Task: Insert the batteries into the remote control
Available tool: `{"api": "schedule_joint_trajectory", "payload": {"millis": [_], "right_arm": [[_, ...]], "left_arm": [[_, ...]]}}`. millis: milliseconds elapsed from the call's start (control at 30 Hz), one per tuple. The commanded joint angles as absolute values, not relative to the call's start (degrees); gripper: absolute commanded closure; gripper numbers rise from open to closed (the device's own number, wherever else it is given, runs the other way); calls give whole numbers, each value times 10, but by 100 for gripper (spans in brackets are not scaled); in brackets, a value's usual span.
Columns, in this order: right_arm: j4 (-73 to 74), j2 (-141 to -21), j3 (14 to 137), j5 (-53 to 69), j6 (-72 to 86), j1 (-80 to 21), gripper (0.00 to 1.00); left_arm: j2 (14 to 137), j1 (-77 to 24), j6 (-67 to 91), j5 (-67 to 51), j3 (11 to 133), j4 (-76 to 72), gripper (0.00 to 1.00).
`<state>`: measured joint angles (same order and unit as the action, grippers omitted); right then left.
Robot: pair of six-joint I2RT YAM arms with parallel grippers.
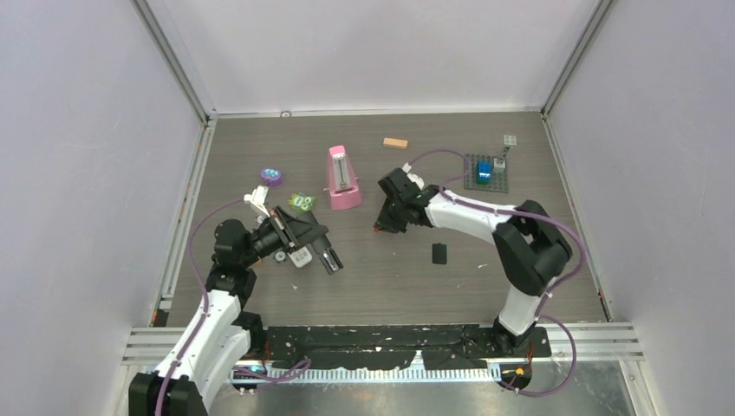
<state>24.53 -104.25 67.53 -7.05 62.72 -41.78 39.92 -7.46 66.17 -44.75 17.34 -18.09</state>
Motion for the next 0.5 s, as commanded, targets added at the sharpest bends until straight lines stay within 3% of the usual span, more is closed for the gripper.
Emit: {"api": "schedule_joint_trajectory", "payload": {"millis": [0, 233, 467], "right_arm": [[93, -929, 659, 85, 474, -414, 95], [155, -790, 634, 162, 396, -452, 95], [266, -731, 692, 82, 338, -569, 95]], "left_arm": [[427, -91, 735, -489, 159, -319, 100], [453, -162, 741, -452, 170, -349, 100], [461, -181, 762, -419, 172, -377, 100]]}}
